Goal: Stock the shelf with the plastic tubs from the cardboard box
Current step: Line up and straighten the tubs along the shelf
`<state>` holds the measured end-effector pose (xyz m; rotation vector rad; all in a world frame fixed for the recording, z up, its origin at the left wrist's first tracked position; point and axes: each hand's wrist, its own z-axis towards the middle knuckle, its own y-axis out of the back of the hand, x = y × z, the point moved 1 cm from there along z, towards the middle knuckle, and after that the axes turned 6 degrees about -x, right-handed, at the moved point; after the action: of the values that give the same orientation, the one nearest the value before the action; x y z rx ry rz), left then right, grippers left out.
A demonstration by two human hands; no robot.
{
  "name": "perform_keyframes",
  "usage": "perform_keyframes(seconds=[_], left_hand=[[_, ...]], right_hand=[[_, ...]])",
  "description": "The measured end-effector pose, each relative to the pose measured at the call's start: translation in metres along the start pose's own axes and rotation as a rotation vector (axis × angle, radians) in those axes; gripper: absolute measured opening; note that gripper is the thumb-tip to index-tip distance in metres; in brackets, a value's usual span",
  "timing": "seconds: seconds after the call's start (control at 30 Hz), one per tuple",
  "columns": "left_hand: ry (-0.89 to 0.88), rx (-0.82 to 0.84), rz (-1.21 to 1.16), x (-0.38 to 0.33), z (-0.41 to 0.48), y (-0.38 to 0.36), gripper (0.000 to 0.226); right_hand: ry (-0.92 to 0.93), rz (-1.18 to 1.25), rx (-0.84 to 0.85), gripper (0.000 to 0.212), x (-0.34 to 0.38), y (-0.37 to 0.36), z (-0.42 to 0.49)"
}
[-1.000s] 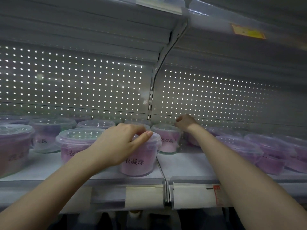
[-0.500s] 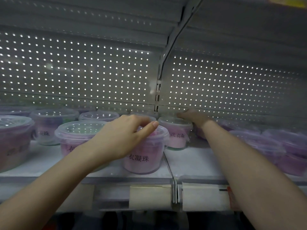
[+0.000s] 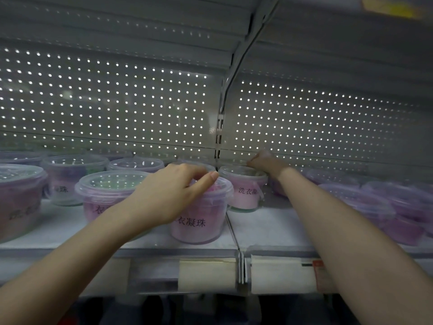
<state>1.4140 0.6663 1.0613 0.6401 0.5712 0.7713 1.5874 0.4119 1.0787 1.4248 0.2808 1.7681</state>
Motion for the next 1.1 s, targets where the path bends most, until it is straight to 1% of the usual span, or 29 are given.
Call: perform_keyframes(seconds=[0.13, 0.23, 0.3, 0.37, 0.4, 0.47, 0.5, 0.53, 0.6, 0.67, 0.73, 0.83, 0.93, 1.03, 1.1], left_hand=[[0.014, 0.004, -0.012, -0.001, 0.000, 0.000, 0.055], [0.015, 0.015, -0.051, -0.003, 0.000, 0.002, 0.040], [0.018, 0.013, -0.053, -0.004, 0.000, 0.003, 0.039], [0.025, 0.000, -0.035, -0.006, -0.001, 0.002, 0.040], [0.024, -0.009, -0.030, -0.007, -0.002, 0.002, 0.040], [0.014, -0.017, -0.028, -0.008, -0.004, 0.002, 0.039], [0.013, -0.018, -0.030, -0.009, -0.004, 0.003, 0.039], [0.016, -0.022, -0.033, -0.010, -0.004, 0.003, 0.039], [0.021, -0.024, -0.030, -0.010, -0.003, 0.003, 0.039], [0.016, -0.016, -0.022, -0.009, -0.003, 0.002, 0.041], [0.014, -0.011, -0.025, -0.007, -0.003, 0.002, 0.042], [0.014, -0.018, -0.006, -0.006, -0.005, 0.001, 0.043], [0.006, -0.011, 0.003, -0.007, -0.004, 0.001, 0.045], [-0.004, -0.001, -0.028, -0.004, -0.003, 0.001, 0.046], [-0.008, -0.011, -0.059, -0.004, -0.003, 0.003, 0.045]], right_hand=[[0.048, -0.028, 0.000, 0.021, 0.005, 0.005, -0.014], [0.096, -0.126, 0.069, 0.030, 0.012, 0.011, -0.028], [0.110, -0.175, 0.101, 0.033, 0.020, 0.015, -0.041], [0.110, -0.185, 0.075, 0.034, 0.026, 0.020, -0.055], [0.099, -0.141, 0.082, 0.032, 0.025, 0.024, -0.063], [0.066, 0.022, 0.155, 0.025, 0.015, 0.033, -0.078], [0.057, 0.078, 0.188, 0.025, 0.008, 0.038, -0.086], [0.074, 0.074, 0.214, 0.029, 0.003, 0.044, -0.094], [0.143, -0.005, 0.244, 0.045, -0.002, 0.051, -0.107], [0.223, -0.127, 0.194, 0.053, -0.001, 0.048, -0.117], [0.268, -0.201, 0.073, 0.053, 0.003, 0.040, -0.125], [0.229, -0.165, -0.017, 0.054, 0.009, 0.026, -0.128], [0.216, -0.188, -0.083, 0.053, 0.011, 0.019, -0.131], [0.244, -0.224, -0.096, 0.058, 0.010, 0.022, -0.138], [0.263, -0.234, -0.137, 0.057, 0.007, 0.032, -0.143]])
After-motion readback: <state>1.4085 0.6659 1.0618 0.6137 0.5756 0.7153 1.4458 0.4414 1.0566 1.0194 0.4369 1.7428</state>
